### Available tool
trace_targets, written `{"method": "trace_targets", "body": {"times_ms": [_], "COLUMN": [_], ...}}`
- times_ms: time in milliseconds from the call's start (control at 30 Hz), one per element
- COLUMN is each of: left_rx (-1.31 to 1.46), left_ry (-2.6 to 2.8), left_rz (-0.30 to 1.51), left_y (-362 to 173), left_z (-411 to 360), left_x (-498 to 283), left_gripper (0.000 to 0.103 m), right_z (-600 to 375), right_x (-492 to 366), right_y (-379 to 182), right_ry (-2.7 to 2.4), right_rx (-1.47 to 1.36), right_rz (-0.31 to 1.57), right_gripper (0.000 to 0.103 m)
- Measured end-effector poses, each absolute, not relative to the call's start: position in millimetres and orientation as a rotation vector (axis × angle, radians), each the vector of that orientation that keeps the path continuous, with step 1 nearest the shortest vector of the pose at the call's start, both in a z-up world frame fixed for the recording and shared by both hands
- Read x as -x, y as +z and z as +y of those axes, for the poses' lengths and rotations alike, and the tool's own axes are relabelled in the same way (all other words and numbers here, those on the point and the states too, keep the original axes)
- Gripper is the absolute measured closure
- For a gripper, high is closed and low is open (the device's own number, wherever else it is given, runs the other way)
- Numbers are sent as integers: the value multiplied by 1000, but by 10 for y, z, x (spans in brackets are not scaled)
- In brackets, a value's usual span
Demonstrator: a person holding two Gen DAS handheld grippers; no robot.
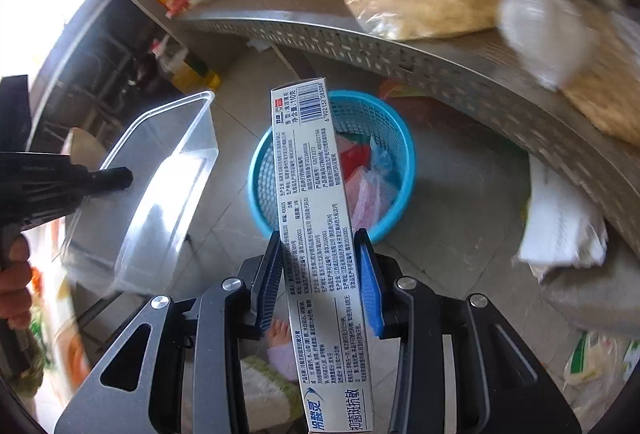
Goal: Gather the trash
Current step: 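Carry container and toothpaste box to the blue basket and open both tools, then move both open tools back to the table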
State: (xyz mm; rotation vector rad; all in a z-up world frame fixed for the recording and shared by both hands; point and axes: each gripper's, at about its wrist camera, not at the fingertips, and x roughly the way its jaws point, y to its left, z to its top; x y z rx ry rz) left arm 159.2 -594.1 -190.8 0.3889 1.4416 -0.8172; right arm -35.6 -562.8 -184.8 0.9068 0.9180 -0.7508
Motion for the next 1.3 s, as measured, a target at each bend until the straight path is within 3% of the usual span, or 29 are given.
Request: {"method": "trace_targets", "body": {"times_ms": [33,67,100,167,433,800,967,1300], "left_rx": [-397,-409,-417,-436,-356,-309,-262,-185], "left_ry": [-807,-801,-807,-806,-903,-991,-1003,-841], "left_rz": [1431,1412,1394,1369,1308,1093,987,840], "left_y": [-1935,-1970,-2004,-2043,-1736,-808,-466,-145], "left_z": [-6009,-6108,-6193,-6295,-6082,-5216,-4485,-2866], "left_x": [-1619,-1619,-1627,-1647,-1585,-1261,-1042,-924], "left_gripper": [100,92,72,49,48,33,23,17], "right_z": [-5706,-5802,-5898,-6035,-5991,-5379,-5018,-4410], "right_x": [271,184,96,-29,147,429,377,-39], "right_y": [-1916,-1990,-2076,-2248,-2421,-1986,-1609,-634], "right_ry": [-759,-774,-777,-771,-850,-831,-753,-484], "right_rx": [-901,-894,-889,-871,-846,-769,-700,-623], "right_rz": [928,939,949,968,986,964,931,806], "right_gripper": [67,66,66,64,60,59,41,33]}}
